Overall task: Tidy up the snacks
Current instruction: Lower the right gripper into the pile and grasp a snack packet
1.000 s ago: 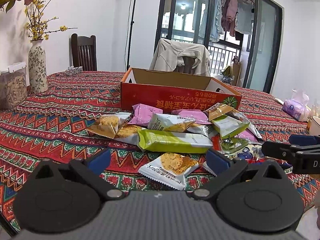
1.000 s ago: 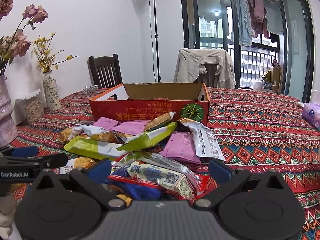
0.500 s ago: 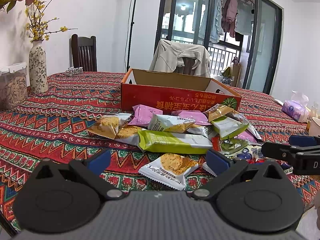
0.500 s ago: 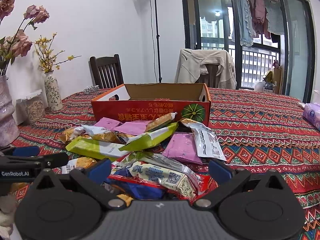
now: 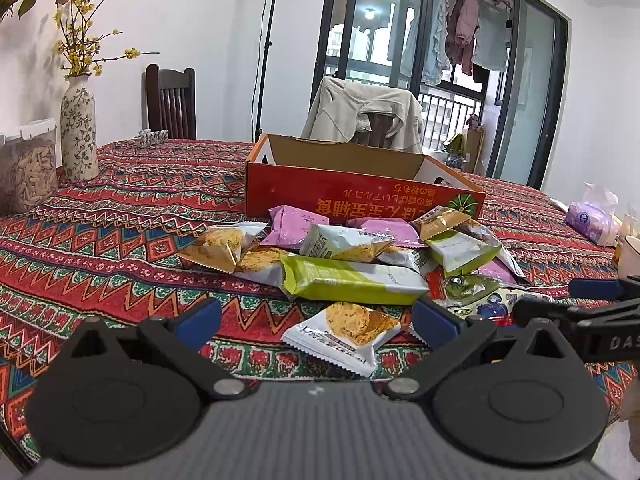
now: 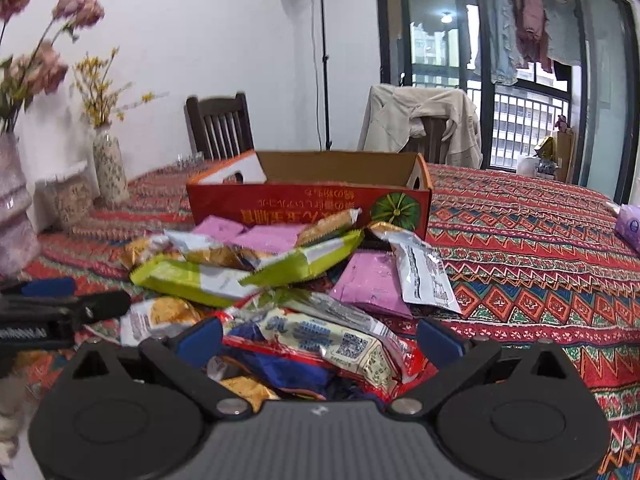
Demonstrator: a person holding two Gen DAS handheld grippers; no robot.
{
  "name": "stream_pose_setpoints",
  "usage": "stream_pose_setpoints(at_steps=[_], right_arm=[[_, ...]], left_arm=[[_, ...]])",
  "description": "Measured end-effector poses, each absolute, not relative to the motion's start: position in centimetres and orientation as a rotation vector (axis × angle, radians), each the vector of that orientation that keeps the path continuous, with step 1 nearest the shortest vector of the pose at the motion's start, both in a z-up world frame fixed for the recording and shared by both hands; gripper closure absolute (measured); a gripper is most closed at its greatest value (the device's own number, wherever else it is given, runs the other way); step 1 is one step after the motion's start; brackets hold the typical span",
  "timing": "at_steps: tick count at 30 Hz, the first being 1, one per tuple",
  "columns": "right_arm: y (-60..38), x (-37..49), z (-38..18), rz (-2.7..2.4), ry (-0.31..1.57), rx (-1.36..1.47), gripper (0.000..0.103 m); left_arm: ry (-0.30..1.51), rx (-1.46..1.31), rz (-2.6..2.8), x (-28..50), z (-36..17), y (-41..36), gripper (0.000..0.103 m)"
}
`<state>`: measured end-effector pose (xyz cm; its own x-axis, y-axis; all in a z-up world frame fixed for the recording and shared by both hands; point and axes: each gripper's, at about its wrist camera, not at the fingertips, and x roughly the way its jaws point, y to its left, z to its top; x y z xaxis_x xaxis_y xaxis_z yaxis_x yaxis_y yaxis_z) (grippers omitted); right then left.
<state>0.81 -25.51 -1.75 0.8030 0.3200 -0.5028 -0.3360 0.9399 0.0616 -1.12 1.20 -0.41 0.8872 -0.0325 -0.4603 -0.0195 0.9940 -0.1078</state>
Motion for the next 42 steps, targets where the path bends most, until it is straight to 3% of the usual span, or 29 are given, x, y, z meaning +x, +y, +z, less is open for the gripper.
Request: stream_pose_setpoints(at_steps=[26, 29, 32, 33, 38, 40, 42], right_arm=[[-24.9, 7.8, -3.8, 0.568, 0.641, -0.057, 0.002], [-25.3, 7.8, -3.8, 0.57, 0.636, -0.048, 0.008], [-25.9, 7.7, -3.8, 0.591, 0.643, -0.017, 0.019], [-26.1, 7.6, -3.8, 0.593, 0.639, -0.014, 0.027], [-26.6, 7.2, -3.6, 0.596, 0.617, 0.0, 0.035], [-27.0, 7.0, -3.4, 0.592, 0.6, 0.018, 0.049], [-27.6, 6.9, -3.1, 0.579, 0.582, 0.039, 0.071]], left_arm=[[0.506, -0.143, 0.009, -0.8, -0.8, 2.0, 0.0], [0.512, -0.146, 0.01, -0.8, -0.9, 1.9, 0.0], [0.513, -0.146, 0.008, -0.7, -0.9, 1.9, 0.0], [0.513, -0.145, 0.009, -0.8, -0.9, 1.9, 0.0], [0.514, -0.146, 0.012, -0.8, -0.8, 1.9, 0.0], [0.513, -0.146, 0.013, -0.8, -0.8, 1.9, 0.0], [0.513, -0.146, 0.014, -0.8, -0.7, 1.8, 0.0]])
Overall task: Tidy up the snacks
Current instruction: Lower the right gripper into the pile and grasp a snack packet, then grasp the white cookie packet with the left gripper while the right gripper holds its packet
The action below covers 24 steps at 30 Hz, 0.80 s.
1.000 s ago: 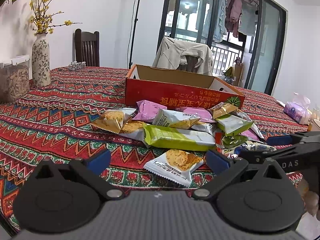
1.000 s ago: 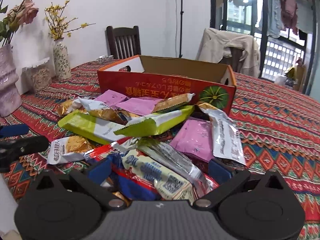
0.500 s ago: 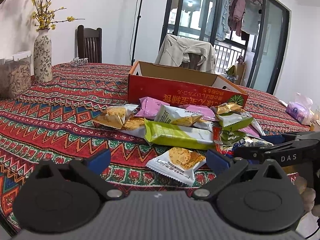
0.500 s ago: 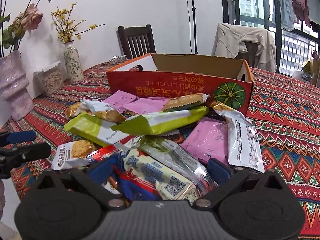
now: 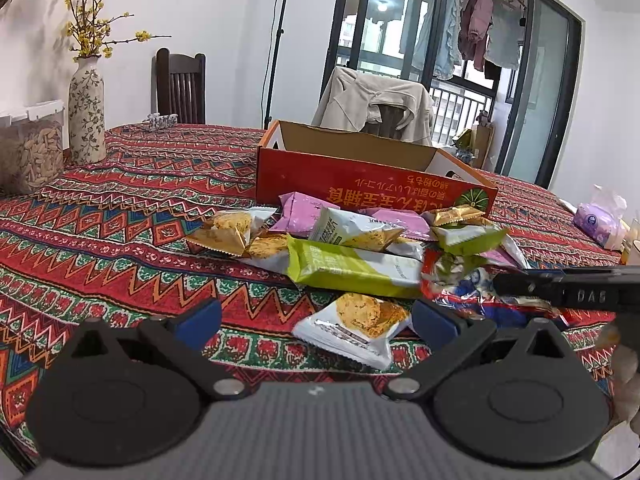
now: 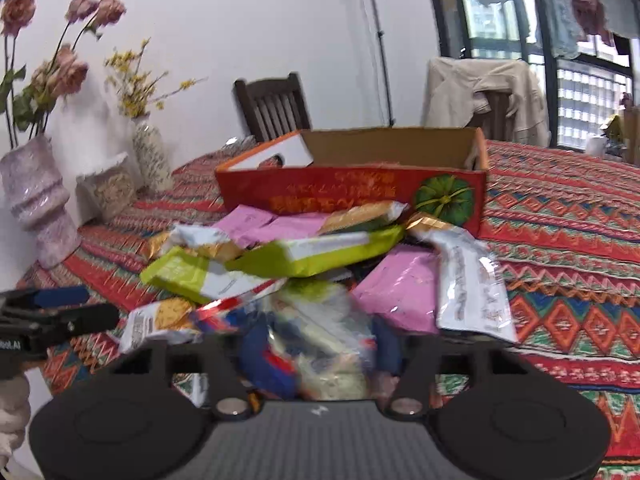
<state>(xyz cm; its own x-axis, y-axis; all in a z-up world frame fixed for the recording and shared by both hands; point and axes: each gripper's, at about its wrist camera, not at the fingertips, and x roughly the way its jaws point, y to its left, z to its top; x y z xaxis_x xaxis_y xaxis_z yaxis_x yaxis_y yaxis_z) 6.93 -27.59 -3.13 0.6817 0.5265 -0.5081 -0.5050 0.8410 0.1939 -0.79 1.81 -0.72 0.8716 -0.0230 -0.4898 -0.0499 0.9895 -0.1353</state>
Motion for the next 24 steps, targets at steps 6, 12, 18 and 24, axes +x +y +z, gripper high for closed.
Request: stream_pose_setpoints(at_steps=[6, 12, 18, 24], right_arm=[[-29.0, 6.5, -2.6, 0.554, 0.541, 0.082, 0.086], [-30.3, 5.7, -1.7, 0.516, 0.479, 0.117, 0.092], [-31.6, 4.7, -0.5, 0.469, 0.414, 0.132, 0.094], [-33.3, 3.9, -0.1, 0.404, 0.375, 0.143, 0.094]], left_arm=[[0.517, -0.143, 0.012, -0.7, -0.6, 1.5, 0.0], [0.508, -0.134, 0.021, -0.9, -0.3, 1.3, 0.0], [0.531, -0.134, 0.053, -0.4, -0.2, 1.3, 0.0], [0.564, -0.106, 0.087, 0.3, -0.1, 0.6, 0.0]])
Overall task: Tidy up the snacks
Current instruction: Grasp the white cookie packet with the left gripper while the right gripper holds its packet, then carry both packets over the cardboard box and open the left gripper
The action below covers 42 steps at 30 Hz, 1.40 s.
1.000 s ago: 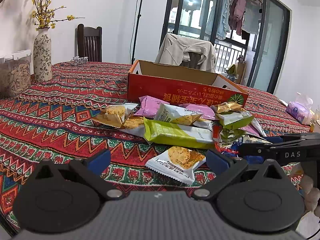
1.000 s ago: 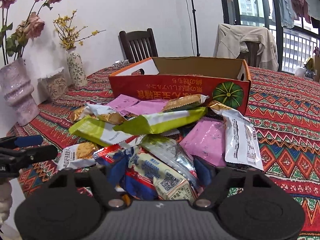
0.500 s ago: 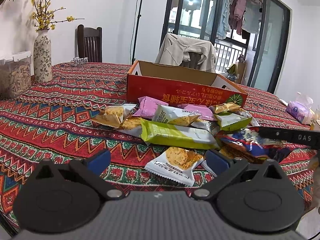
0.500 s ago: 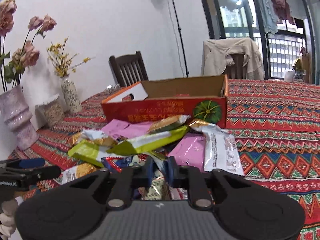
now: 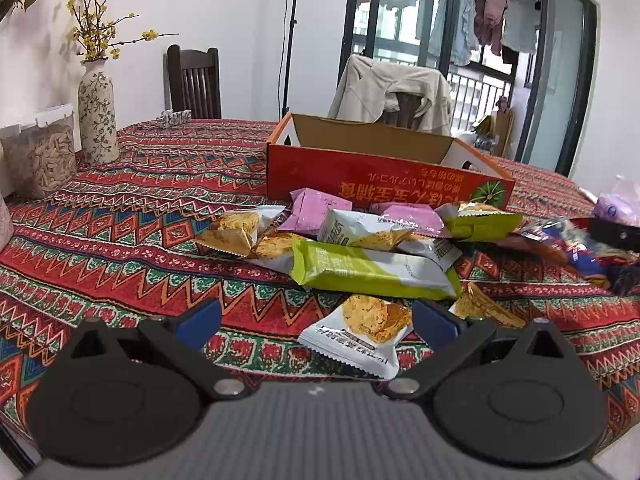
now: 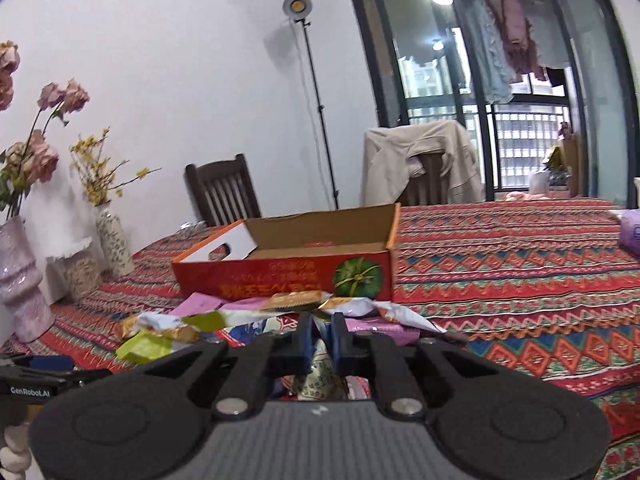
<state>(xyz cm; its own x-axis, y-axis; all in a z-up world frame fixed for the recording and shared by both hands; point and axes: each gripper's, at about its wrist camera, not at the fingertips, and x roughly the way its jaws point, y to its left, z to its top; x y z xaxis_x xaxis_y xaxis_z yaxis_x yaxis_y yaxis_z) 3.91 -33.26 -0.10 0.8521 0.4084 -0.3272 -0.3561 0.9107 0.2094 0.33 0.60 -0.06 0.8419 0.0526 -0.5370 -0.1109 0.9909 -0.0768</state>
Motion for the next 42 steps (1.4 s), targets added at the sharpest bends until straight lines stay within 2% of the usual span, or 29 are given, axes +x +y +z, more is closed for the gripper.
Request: stream_pose_setpoints(at_steps=[18, 21, 22, 24, 26, 31, 42], right_arm=[[-34.8, 2.6, -0.6, 0.385, 0.352, 0.179, 0.094], [-34.6, 2.6, -0.5, 0.388, 0.351, 0.179, 0.094], [-34.6, 2.5, -0.5, 0.388, 0.351, 0.179, 0.094], [-34.6, 2.5, -0.4, 0.39, 0.352, 0.178, 0.094], [-34.5, 2.4, -0.5, 0.39, 0.354, 0.178, 0.094], [-34.3, 2.2, -0.5, 0.392, 0.355, 0.176, 0.094], [-34.0, 1.3, 0.6, 0.384, 0.315, 0.168, 0.094]], left_arm=[[0.664, 0.023, 0.093, 3.8, -2.2, -2.1, 0.001], [0.677, 0.026, 0.073, 4.3, -2.6, -2.2, 0.011], [0.684, 0.024, 0.066, 4.5, -2.8, -2.3, 0.019], [0.678, 0.006, 0.036, 4.4, -2.9, -2.1, 0.028], [0.668, 0.012, 0.013, 4.1, -2.7, -2.3, 0.051], [0.65, -0.004, -0.03, 3.1, -2.5, -2.1, 0.058], [0.526, -0.002, -0.069, 0.0, 1.1, -1.6, 0.058]])
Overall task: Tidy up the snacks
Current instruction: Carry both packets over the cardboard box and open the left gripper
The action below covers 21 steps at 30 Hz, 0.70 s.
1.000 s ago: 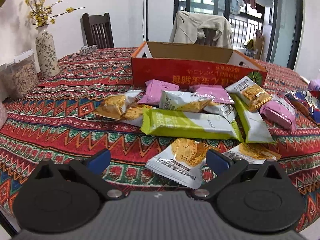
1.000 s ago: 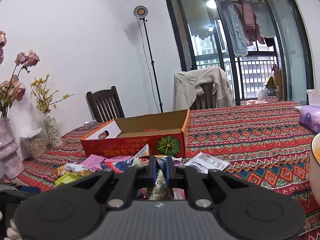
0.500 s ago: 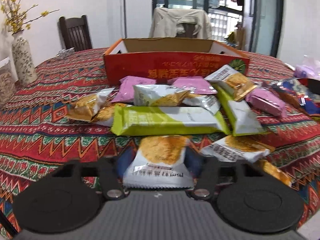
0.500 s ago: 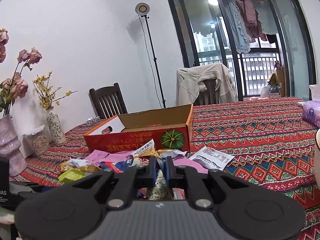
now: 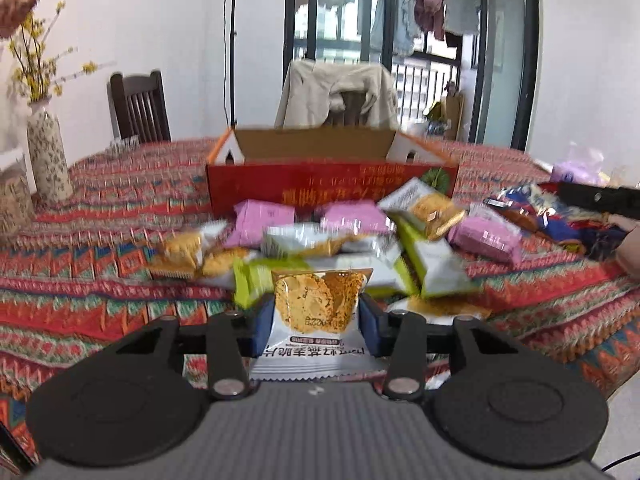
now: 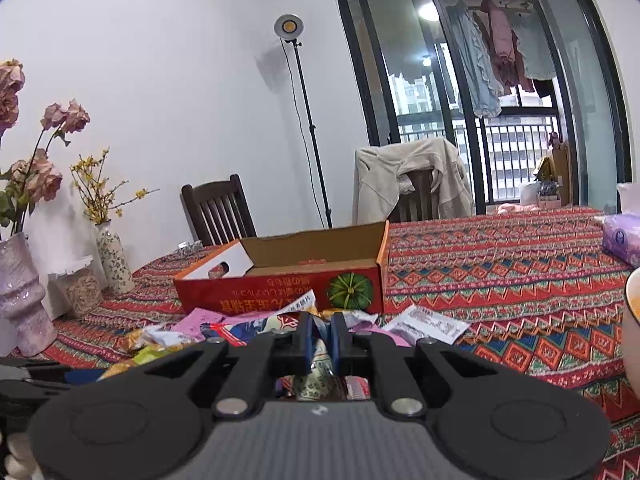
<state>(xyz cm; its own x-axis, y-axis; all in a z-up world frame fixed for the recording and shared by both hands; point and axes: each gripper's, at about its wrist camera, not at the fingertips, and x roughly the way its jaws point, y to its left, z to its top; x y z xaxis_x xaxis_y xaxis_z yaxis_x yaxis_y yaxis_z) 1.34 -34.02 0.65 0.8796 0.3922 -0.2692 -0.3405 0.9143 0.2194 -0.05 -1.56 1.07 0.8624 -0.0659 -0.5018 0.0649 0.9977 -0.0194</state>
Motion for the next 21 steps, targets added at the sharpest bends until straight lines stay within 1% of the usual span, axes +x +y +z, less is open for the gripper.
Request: stream_pose_setpoints(at_steps=[10, 21], right_arm=[[-33.4, 3.8, 4.3, 0.365, 0.225, 0.16, 0.094], [-31.3, 12.5, 8.6, 0.343, 0.167, 0.165, 0.094]], left_arm=[[0.39, 0.018, -0.073, 3.5, 6.0, -1.6, 0.058], [0.335, -0.01, -0.026, 12.6, 9.9, -0.6, 0.058]])
